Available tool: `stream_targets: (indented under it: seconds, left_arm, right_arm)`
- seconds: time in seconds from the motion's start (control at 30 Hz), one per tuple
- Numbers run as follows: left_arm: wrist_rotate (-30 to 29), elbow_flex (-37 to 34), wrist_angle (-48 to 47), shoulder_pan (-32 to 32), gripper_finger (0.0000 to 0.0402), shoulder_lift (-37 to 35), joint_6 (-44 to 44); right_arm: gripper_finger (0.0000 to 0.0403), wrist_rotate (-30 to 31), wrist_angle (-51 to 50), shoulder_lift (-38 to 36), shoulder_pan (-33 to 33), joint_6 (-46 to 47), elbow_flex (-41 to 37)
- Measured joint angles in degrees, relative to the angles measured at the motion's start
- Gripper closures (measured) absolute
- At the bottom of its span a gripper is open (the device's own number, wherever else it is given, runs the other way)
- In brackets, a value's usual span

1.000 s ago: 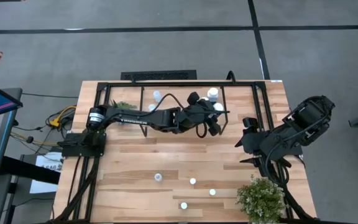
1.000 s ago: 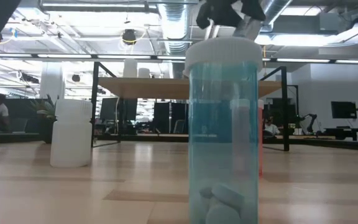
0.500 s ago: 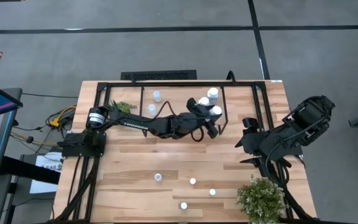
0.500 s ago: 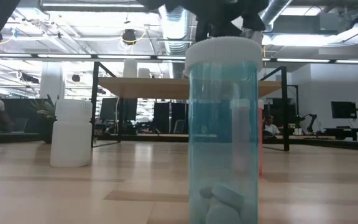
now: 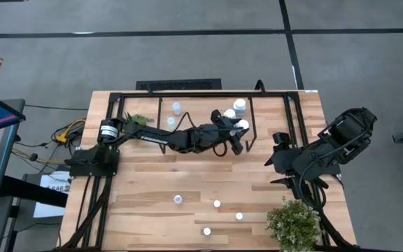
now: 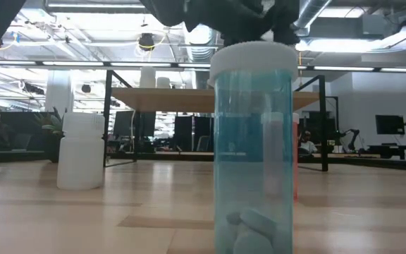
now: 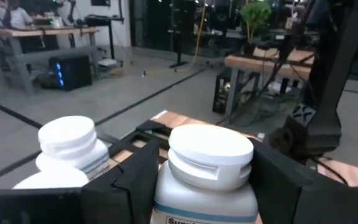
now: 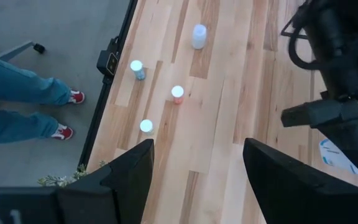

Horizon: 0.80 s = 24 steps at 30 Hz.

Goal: Pick and place medicine bottles onto shelf by color
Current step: Put the white and blue pill bottle on the shelf

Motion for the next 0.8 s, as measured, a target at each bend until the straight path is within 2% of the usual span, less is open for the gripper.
stream_targets:
  seconds: [0.17,0.47,0.8]
  left_arm:
    - [4.7,0.0,-1.5,2.2,0.0213,0.0,-1.8]
    - [9.3,0.0,-2.5,3.3,0.0208,1.2,-2.7]
    - [10.4,0.1,0.6,3.7,0.0206,1.9,-1.3]
  right_arm:
    - [0.0131,0.0,0.0,0.0,0.0,0.0,0.0]
    - [0.0131,0.0,0.0,0.0,0.0,0.0,0.0]
    - [0.0131,0.0,0.0,0.0,0.0,0.0,0.0]
